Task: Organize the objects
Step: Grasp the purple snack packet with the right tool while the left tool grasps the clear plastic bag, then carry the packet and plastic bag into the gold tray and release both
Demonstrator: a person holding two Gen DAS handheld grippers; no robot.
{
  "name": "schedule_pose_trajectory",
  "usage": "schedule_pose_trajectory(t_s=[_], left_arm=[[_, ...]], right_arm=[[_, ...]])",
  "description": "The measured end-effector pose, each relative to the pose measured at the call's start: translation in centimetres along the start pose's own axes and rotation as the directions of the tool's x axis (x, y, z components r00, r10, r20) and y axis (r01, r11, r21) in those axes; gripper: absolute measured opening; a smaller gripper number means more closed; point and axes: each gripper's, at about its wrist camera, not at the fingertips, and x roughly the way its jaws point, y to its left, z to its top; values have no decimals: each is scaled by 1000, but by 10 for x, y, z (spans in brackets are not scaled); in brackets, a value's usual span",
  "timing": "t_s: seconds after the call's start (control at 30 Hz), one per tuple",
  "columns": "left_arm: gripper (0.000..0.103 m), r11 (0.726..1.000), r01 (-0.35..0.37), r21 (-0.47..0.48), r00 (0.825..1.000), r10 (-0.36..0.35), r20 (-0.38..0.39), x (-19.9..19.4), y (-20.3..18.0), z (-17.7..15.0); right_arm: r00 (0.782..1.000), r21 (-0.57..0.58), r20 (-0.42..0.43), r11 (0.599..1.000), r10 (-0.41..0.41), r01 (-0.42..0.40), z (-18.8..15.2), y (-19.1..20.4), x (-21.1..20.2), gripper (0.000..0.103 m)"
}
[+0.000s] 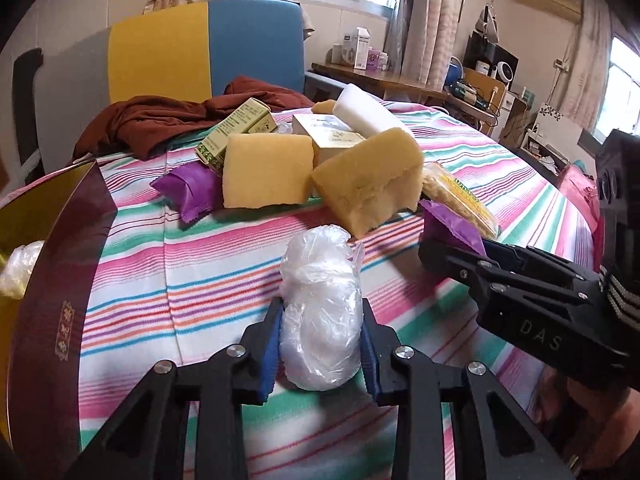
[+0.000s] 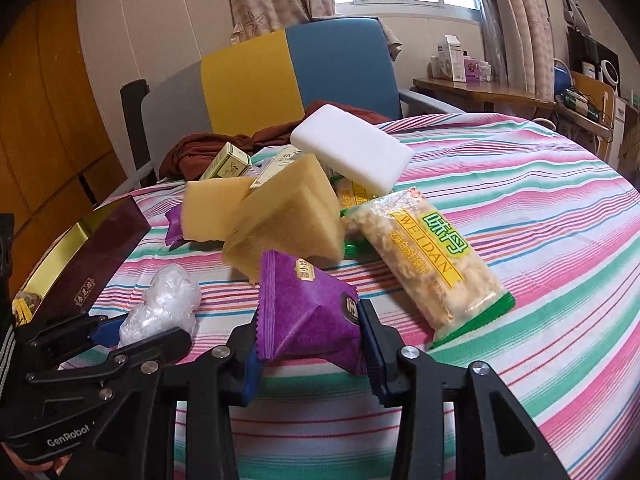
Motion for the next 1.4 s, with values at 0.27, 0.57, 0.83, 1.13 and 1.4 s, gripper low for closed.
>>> schedule_pose_trajectory(t_s=[0.27, 0.57, 0.83, 1.13, 1.4], left_arm=[[34, 999, 31, -26, 999, -31, 16, -8, 6, -6], [34, 997, 78, 4, 994, -78, 80, -51, 7, -20], [34, 989, 142, -47, 984, -136, 118, -88, 18, -26], [34, 976, 175, -127, 968, -147, 205, -133, 49, -23], [34, 972, 78, -223, 968, -21, 250, -164, 109, -25]], right_arm=[[1000, 28, 15, 999, -20, 20, -3, 2, -10, 41], [999, 107, 35, 994, 20, -23, -8, 15, -34, 41], [999, 110, 29, 993, 27, -30, -9, 31, -44, 41], [996, 113, 49, 990, 78, -83, -6, 58, -59, 41], [983, 58, 57, 982, 177, -180, 0, 111, -66, 41]])
